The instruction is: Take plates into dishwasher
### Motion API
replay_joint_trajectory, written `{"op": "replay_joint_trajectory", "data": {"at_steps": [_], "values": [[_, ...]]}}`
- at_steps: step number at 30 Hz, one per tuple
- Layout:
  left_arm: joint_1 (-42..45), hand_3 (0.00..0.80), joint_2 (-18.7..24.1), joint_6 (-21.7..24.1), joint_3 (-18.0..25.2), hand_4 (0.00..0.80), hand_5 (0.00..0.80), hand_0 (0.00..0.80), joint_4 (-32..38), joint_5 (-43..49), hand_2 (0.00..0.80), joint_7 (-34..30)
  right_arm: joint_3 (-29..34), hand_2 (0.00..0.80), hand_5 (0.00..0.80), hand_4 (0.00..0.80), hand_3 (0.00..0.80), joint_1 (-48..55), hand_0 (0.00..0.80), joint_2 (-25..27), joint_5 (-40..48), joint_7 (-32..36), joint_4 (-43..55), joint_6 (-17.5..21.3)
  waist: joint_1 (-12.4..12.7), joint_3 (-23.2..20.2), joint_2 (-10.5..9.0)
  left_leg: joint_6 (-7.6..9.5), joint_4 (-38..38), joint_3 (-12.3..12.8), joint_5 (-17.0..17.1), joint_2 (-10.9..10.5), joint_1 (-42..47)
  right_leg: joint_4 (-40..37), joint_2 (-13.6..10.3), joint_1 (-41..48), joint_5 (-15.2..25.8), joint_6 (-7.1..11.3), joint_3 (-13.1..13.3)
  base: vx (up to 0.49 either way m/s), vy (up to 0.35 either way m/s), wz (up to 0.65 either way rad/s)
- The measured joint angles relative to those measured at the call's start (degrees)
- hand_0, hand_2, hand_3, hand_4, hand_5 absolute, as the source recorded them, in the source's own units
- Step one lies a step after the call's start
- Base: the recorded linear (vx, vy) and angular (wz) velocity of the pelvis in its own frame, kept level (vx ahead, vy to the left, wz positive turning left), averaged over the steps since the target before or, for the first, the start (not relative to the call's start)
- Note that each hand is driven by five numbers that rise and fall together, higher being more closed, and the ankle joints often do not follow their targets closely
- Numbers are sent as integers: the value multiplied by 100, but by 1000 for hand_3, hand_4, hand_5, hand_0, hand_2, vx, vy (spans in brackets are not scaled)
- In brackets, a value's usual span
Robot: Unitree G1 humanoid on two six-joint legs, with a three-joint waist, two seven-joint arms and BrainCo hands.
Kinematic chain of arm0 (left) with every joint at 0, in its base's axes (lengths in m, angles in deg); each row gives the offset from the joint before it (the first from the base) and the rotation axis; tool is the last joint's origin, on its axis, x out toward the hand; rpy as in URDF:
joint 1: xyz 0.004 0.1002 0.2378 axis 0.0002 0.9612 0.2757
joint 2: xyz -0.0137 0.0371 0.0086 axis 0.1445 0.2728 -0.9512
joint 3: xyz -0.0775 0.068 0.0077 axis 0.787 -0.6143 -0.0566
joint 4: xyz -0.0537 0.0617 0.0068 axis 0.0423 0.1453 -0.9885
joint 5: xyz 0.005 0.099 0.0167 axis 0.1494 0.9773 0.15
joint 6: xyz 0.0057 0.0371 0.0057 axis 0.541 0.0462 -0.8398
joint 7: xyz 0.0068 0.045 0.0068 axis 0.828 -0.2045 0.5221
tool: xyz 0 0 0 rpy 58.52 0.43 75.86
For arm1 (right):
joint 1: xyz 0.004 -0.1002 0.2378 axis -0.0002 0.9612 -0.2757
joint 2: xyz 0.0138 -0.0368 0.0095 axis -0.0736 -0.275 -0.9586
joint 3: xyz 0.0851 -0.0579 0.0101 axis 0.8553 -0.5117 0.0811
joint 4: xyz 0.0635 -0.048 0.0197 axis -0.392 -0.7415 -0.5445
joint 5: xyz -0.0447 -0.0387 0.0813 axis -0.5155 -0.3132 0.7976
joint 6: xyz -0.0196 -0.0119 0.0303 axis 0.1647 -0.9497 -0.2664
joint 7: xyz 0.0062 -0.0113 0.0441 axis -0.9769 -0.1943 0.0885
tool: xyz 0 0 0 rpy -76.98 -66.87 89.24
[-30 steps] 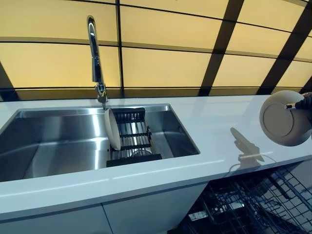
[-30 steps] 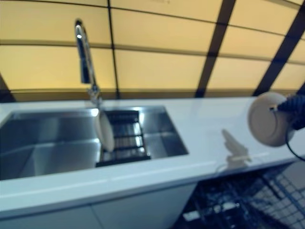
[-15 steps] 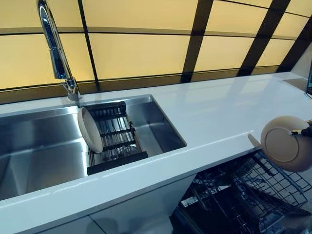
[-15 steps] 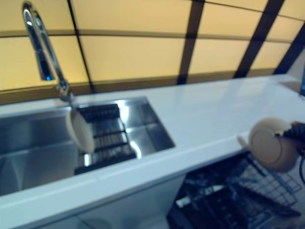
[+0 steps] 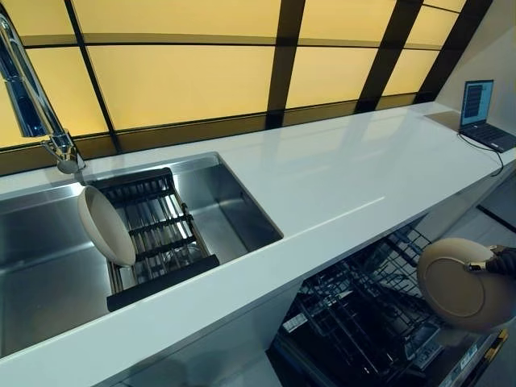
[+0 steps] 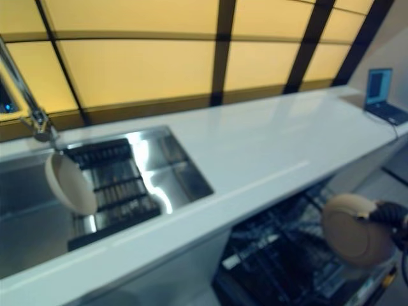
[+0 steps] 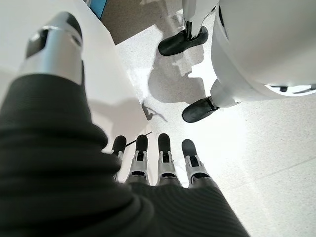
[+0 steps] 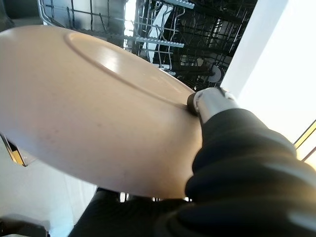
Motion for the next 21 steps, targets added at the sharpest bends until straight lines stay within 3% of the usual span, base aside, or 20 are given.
{"op": "replay_joint_trajectory", "data": {"at_steps": [14,21], "values": [[74,0,-82,-1,-5,0,0,0,113,-3,0,7,-13,800,800,800,800,585,800,-1184,-458,-552,1235,-38,17,-18,136,1,-1,-1,-2,-4,3,-1,-6,2,-1,0,0,-15,-3,0],[93,0,-265,48,-53,0,0,0,216,-11,0,40,-339,800,800,800,800,636,800,-1605,-994,-973,1194,-62,38,-40,367,7,-2,-13,1,-15,-51,-1,-16,-52,8,-10,-4,-11,0,0]]}}
